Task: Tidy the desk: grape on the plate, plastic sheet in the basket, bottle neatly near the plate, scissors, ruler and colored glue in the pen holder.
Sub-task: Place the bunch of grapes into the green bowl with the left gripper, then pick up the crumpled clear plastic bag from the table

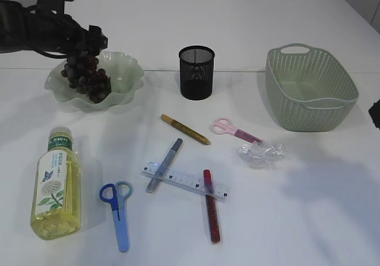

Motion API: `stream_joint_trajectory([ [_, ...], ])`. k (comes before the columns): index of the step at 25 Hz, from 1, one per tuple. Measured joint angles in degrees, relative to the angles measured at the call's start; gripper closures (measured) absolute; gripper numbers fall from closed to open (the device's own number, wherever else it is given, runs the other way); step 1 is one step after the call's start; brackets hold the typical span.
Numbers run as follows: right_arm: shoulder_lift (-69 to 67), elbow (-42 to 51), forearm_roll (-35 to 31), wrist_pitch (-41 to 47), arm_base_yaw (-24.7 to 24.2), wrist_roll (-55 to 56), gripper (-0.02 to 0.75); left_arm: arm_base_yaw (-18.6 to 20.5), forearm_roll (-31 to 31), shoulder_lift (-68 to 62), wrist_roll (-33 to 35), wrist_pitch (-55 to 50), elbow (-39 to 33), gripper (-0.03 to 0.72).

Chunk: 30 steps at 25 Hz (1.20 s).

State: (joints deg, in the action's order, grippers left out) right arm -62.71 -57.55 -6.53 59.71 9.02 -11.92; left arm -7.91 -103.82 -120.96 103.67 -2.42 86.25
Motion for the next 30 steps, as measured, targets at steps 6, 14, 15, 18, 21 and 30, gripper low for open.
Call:
stream_joint_trajectory([
  [6,0.0,0.0,0.1,0.0,0.0,0.0,0.188,0.0,0.0,4.2,0.1,1.6,0.0,0.058],
  [14,0.0,0.0,0.1,0.0,0.0,1.1,0.188,-2.0,-0.6,15.1,0.1,8.4,-0.5,0.107],
  [15,0.0,0.0,0.1,0.0,0.0,1.1,0.188,-2.1,-0.7,16.1,0.2,9.0,-0.6,0.112],
  [18,0.0,0.0,0.1,0.0,0.0,1.1,0.188,-2.2,-0.9,17.0,0.2,9.2,-0.7,0.123],
  [21,0.0,0.0,0.1,0.0,0.0,1.1,0.188,-2.2,-0.9,17.0,0.2,8.4,-0.9,0.127],
  [30,0.0,0.0,0.1,1.2,0.0,1.3,0.189,-2.3,0.6,17.0,-2.7,-9.1,-0.9,0.127],
])
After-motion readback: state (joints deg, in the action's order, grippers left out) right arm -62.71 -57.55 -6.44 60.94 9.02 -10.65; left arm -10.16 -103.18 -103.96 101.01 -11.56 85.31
